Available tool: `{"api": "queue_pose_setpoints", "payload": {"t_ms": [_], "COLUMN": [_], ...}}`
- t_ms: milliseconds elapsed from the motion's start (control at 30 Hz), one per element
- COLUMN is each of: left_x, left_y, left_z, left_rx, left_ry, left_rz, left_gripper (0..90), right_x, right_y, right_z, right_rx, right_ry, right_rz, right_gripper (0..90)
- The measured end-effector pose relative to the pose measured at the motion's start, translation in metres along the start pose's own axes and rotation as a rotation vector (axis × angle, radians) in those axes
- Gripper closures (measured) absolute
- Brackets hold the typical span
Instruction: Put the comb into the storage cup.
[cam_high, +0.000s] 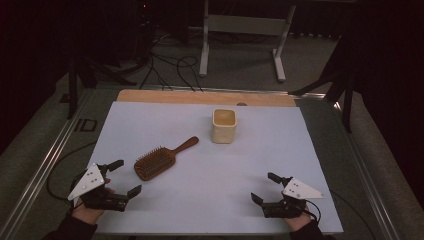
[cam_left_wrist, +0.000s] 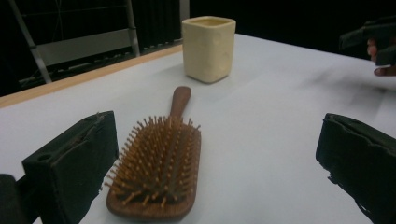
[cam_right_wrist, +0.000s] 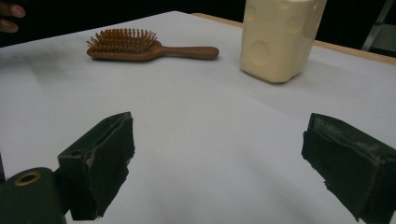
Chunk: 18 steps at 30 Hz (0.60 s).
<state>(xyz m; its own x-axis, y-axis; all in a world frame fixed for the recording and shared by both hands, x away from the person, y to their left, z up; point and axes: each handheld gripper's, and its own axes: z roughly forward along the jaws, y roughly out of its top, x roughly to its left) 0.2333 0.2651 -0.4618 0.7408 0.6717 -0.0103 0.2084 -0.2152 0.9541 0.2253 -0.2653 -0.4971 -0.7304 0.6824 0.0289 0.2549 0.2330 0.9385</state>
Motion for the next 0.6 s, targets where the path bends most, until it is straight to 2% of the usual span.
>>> {"api": "queue_pose_setpoints", "payload": {"t_ms": [267, 367, 600], "left_x": [0.007, 0.01, 0.013], "left_y": [0.019, 0.029, 0.046], "left_z": [0.0, 0.003, 0.011], "left_rx": [-0.006, 0.003, 0.017], "left_ry": [-0.011, -0.015, -0.03], "left_rz": [-0.008, 0.016, 0.038], "left_gripper": [0.0, 0.0, 0.0], "right_x": [0.0, 0.001, 0.001], "right_y": [0.0, 0.001, 0.001], "right_z": [0.0, -0.001, -0.001], "right_rx": [-0.003, -0.005, -0.005], "right_ry": [0.0, 0.0, 0.0], "right_rz": [0.003, 0.002, 0.001], "right_gripper": [8.7, 8.7, 8.8]}}
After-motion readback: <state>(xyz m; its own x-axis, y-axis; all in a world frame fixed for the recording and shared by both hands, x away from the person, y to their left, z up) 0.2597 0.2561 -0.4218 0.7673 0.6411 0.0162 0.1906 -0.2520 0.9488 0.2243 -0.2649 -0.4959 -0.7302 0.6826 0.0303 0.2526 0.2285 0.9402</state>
